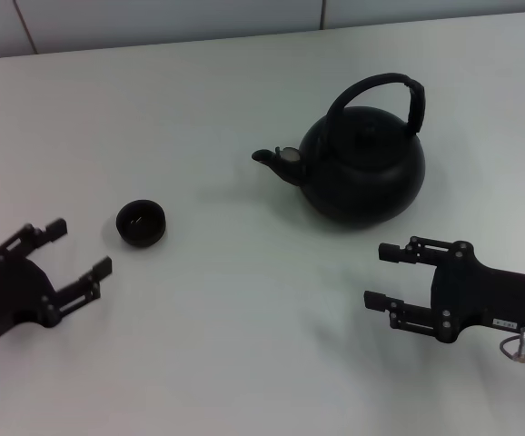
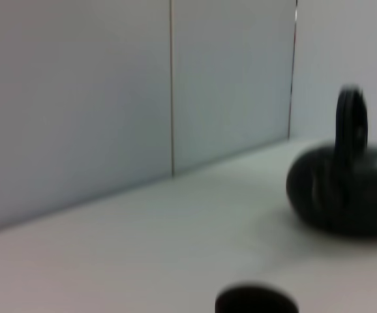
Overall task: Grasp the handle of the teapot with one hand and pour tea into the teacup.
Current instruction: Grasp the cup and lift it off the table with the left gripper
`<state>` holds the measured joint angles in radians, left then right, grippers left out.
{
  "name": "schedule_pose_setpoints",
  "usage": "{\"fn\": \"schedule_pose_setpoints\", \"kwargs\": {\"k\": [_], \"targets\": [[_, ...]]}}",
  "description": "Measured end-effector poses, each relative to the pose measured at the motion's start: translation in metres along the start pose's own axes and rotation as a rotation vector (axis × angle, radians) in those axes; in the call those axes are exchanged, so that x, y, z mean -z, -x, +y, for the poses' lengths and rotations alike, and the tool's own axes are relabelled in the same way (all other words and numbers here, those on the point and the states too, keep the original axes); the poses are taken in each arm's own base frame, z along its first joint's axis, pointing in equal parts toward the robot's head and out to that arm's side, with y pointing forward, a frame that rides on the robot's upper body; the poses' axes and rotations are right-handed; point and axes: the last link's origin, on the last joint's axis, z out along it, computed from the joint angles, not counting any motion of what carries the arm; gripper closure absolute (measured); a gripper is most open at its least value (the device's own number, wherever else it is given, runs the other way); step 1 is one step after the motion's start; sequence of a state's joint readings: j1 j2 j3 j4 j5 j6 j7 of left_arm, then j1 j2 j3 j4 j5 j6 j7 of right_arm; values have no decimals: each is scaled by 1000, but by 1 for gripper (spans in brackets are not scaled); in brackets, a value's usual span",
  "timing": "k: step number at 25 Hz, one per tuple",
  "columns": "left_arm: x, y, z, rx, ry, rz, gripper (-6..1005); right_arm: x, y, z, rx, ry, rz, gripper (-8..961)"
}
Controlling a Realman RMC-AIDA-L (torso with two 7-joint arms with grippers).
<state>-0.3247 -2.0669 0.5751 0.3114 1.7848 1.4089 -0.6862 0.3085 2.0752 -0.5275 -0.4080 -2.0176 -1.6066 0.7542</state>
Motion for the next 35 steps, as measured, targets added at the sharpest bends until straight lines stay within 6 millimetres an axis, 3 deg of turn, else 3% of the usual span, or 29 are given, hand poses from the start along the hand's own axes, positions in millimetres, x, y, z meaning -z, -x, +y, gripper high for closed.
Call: {"fn": "schedule_pose_setpoints", "kwargs": {"k": [5, 16, 22, 35], "targets": [[-6, 10, 1, -10, 4, -76, 187, 0, 0, 0, 1, 1, 1, 314], [-20, 6, 2, -13, 20, -68, 187, 0, 1, -1, 0, -2, -2, 314], [-51, -3, -5, -23, 23, -94, 187, 0, 1, 0, 1, 2, -7, 314], [-72, -8, -6, -48, 33, -121, 186, -1, 3, 0, 3, 9, -14, 314]]}}
